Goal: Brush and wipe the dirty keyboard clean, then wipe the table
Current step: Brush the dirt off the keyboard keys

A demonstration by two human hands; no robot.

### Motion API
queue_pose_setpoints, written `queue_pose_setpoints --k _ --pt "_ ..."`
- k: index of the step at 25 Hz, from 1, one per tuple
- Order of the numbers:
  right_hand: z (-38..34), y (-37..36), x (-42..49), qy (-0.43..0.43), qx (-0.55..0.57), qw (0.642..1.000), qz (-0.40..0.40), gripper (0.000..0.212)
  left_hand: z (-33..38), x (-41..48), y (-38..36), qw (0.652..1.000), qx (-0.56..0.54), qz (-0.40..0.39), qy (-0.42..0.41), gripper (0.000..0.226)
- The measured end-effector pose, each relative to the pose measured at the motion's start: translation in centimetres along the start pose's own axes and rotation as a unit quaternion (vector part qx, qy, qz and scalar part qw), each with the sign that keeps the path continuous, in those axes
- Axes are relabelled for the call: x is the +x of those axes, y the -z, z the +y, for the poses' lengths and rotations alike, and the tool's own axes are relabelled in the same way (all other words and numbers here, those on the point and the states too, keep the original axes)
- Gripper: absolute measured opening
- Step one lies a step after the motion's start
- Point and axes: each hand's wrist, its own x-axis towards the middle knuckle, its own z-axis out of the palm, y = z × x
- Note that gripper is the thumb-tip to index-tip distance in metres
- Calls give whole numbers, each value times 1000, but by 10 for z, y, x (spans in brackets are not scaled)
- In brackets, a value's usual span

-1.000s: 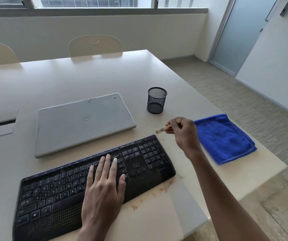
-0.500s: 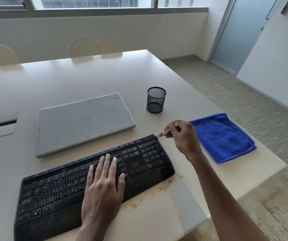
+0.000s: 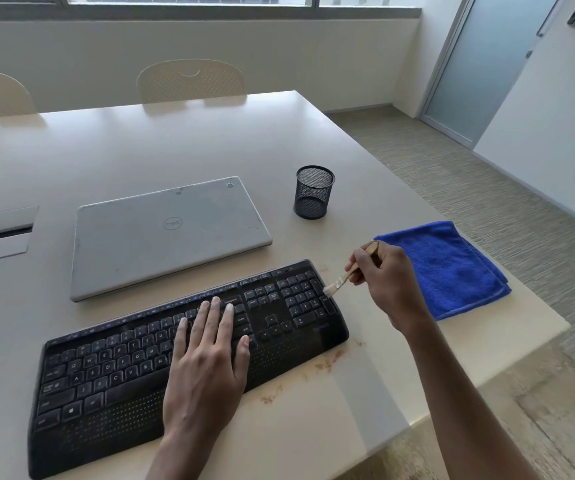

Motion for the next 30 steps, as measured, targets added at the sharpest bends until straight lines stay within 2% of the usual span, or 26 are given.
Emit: queue_pose_setpoints --k 2,7,9,12,21,26,30 --pt "-2 1 -4 7 8 1000 20 25 0 0 0 1000 0 1 0 65" --pt "-1 9 -26 -28 33 999 -31 25 -1 0 1 1000 -1 0 -3 65" --pt "-2 22 -35 -37 21 999 -29 25 0 -1 1 1000 -2 1 -2 65" --pt "-4 25 -42 -21 -6 1000 2 25 0 -1 1 1000 -5 0 -2 65" --pt "-9 30 -65 -15 -18 1000 -18 22 -1 -1 0 1000 -21 5 -6 66" --pt "-11 37 -69 -22 69 997 -12 13 -1 1 0 999 -34 0 1 65" --pt "4 43 -45 19 -27 999 38 11 6 4 2 997 -73 1 33 67"
